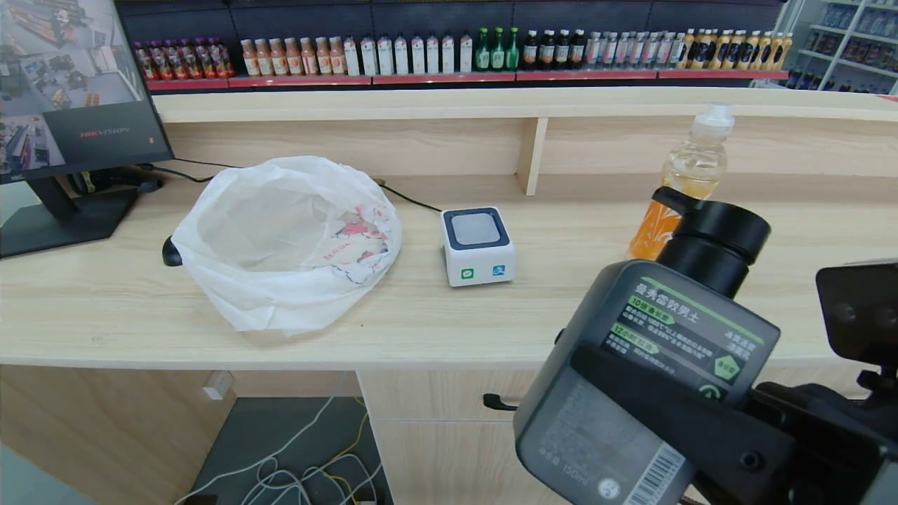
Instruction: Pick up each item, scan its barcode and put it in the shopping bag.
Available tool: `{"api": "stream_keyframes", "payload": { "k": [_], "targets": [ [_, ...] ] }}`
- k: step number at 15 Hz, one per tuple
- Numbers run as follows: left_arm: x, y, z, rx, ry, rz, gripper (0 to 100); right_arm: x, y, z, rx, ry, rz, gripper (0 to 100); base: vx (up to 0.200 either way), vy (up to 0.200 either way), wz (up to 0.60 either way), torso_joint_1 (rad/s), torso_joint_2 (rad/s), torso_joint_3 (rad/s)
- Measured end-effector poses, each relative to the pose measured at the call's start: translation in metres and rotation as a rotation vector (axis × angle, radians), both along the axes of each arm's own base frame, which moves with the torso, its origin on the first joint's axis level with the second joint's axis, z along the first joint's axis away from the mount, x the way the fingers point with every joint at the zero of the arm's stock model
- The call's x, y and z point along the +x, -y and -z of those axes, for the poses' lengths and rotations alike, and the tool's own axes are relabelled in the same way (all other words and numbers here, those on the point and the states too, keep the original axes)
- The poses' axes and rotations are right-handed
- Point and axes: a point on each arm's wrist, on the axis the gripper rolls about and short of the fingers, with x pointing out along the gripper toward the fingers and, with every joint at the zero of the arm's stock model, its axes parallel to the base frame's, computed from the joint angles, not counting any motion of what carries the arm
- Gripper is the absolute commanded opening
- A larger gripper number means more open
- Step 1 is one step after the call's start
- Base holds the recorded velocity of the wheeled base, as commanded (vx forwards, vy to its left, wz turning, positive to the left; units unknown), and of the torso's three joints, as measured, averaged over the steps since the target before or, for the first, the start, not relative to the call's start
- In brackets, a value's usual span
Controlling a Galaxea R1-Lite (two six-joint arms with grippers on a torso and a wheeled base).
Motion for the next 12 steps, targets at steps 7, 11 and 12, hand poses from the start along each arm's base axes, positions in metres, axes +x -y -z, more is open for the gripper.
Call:
{"api": "stream_keyframes", "payload": {
  "k": [7,11,12],
  "targets": [
    [0.000,0.000,0.000,0.000,0.000,0.000,100,0.005,-0.012,-0.005,0.037,-0.008,-0.100,0,0.000,0.000,0.00,0.000,0.00,0.000],
    [0.000,0.000,0.000,0.000,0.000,0.000,100,0.009,-0.016,-0.003,0.044,-0.044,-0.108,0,0.000,0.000,0.00,0.000,0.00,0.000],
    [0.000,0.000,0.000,0.000,0.000,0.000,100,0.011,-0.017,-0.004,0.048,-0.046,-0.109,0,0.000,0.000,0.00,0.000,0.00,0.000]
  ]
}}
